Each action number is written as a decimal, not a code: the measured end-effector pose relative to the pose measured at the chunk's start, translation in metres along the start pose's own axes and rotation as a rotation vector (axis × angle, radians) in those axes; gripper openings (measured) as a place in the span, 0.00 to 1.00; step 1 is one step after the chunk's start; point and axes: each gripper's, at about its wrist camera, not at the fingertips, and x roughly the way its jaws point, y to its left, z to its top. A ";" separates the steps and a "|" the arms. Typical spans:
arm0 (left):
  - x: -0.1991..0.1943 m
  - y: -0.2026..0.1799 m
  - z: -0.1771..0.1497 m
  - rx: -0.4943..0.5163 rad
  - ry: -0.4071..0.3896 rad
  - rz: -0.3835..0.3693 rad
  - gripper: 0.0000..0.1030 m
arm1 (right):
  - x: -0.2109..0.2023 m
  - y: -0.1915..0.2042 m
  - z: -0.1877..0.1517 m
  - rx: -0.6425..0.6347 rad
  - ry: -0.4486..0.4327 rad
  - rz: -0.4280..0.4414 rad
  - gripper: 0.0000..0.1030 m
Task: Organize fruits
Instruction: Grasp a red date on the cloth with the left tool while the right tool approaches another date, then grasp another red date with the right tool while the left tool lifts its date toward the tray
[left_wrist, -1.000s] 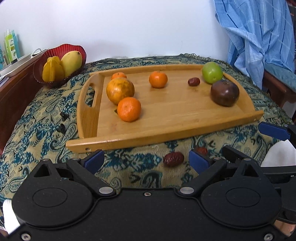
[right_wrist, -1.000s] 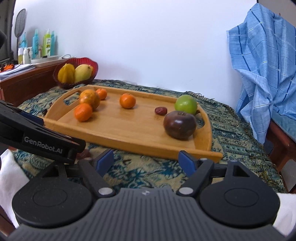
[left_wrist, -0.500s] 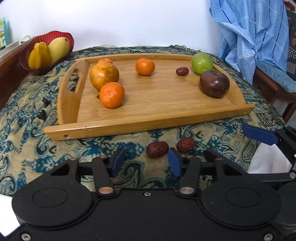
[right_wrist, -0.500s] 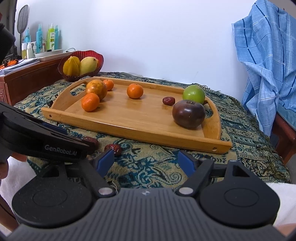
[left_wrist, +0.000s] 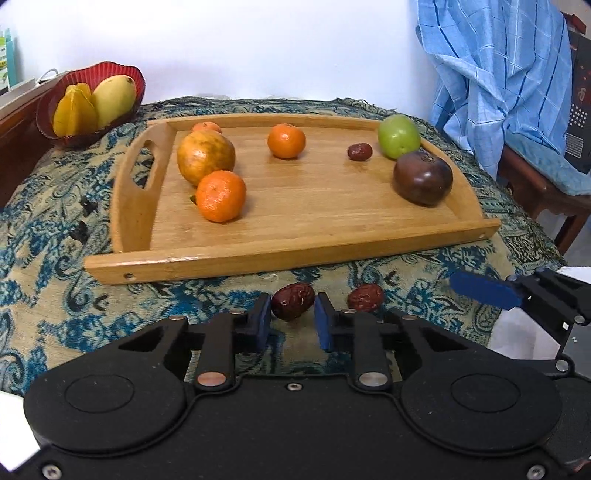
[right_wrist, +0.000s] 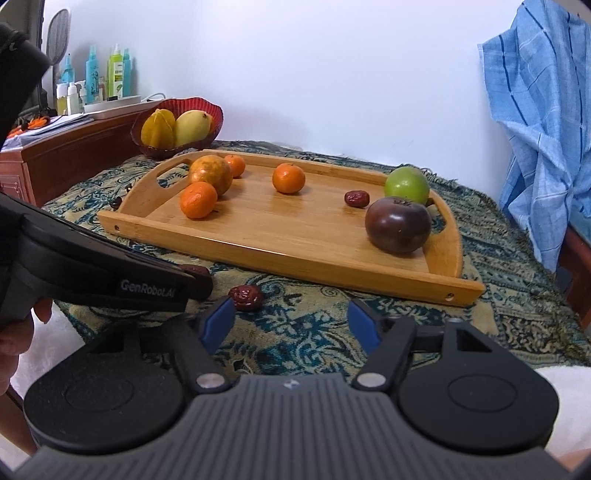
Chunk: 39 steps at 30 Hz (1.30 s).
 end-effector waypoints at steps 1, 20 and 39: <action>-0.001 0.002 0.000 0.000 -0.002 0.003 0.24 | 0.001 0.000 0.000 0.006 0.004 0.009 0.70; -0.004 0.019 -0.002 -0.024 -0.011 0.024 0.24 | 0.020 0.020 0.003 0.007 -0.012 0.075 0.38; -0.010 0.014 0.009 -0.036 -0.041 -0.010 0.24 | 0.006 0.010 0.006 0.060 -0.088 0.027 0.26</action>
